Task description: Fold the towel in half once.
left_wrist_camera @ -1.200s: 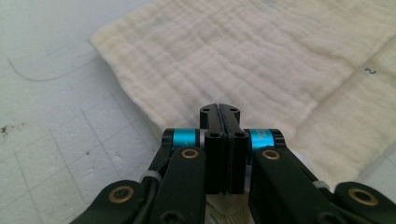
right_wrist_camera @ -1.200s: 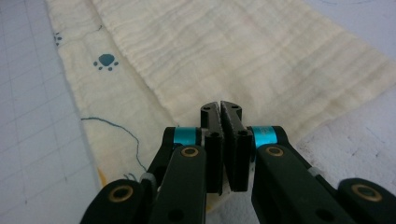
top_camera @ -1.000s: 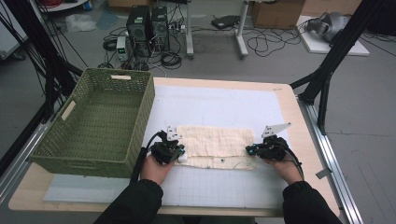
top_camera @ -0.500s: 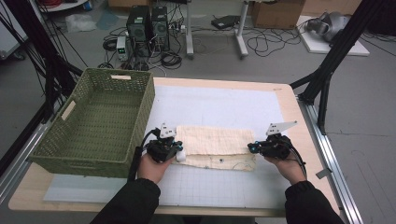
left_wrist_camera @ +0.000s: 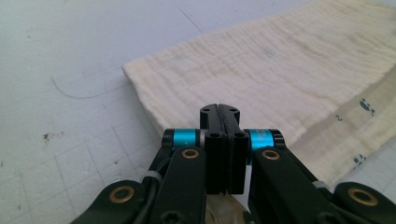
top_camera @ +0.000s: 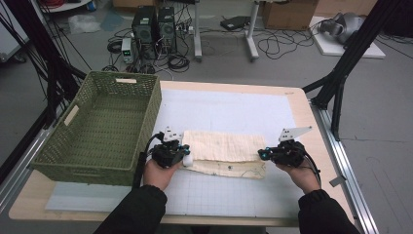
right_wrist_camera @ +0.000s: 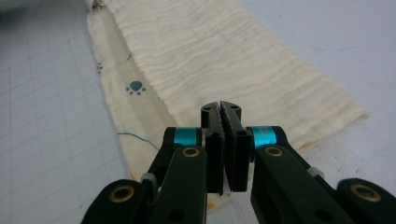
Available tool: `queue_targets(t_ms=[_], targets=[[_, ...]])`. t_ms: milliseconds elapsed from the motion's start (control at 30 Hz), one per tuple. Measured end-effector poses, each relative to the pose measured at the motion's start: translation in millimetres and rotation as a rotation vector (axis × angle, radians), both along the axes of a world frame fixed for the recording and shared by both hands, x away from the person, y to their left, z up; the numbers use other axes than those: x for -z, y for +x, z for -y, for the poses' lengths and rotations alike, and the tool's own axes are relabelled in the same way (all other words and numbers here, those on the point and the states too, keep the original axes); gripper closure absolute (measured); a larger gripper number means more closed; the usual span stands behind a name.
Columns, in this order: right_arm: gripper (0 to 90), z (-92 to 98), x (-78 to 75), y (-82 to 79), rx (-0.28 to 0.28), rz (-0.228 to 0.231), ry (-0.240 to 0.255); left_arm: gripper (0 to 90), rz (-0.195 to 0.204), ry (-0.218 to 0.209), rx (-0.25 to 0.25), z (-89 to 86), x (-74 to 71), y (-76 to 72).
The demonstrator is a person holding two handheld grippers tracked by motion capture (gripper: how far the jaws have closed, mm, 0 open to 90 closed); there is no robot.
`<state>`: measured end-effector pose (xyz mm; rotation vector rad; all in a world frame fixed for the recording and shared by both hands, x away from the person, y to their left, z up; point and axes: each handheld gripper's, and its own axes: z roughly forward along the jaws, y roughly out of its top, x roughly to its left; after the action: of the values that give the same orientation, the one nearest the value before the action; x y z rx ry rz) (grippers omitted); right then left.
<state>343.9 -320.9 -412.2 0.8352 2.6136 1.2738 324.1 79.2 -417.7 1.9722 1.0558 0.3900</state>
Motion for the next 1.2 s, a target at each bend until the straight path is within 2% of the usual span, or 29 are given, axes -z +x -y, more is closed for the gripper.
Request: queue_targets(t_ms=[100,267,467,700,867,1033,1100,1200], targets=[[88.3,-0.6,-0.6,-1.4,0.002,-0.003,0.001,88.4,-0.014,0.023,0.003,0.2,1.7,0.4],[88.3,-4.9,-2.5,-4.8,-0.014,0.001,0.006,88.7,-0.014,0.027,-0.004,0.3,1.5,0.0],[88.3,-7.1,-7.9,-14.4,-0.032,0.012,0.004,88.9,-0.021,0.003,0.001,-3.0,-3.0,-2.9],[88.3,-3.1,-8.8,-27.5,-0.040,0.014,0.005,88.8,-0.042,0.011,0.033,-7.4,-7.6,-11.7],[88.3,-1.6,2.5,-32.5,-0.039,-0.011,-0.009,88.8,-0.072,0.046,0.053,-5.6,3.0,-18.7],[88.3,-3.1,17.9,-34.9,-0.043,-0.050,-0.033,88.9,-0.105,0.064,0.052,-5.2,15.1,-19.7],[88.3,-4.0,22.5,-34.5,-0.048,-0.060,-0.045,88.8,-0.114,0.083,0.060,-5.0,18.4,-19.4],[88.4,-3.2,28.3,-33.8,-0.049,-0.071,-0.049,88.9,-0.115,0.076,0.058,-5.6,20.6,-19.1]])
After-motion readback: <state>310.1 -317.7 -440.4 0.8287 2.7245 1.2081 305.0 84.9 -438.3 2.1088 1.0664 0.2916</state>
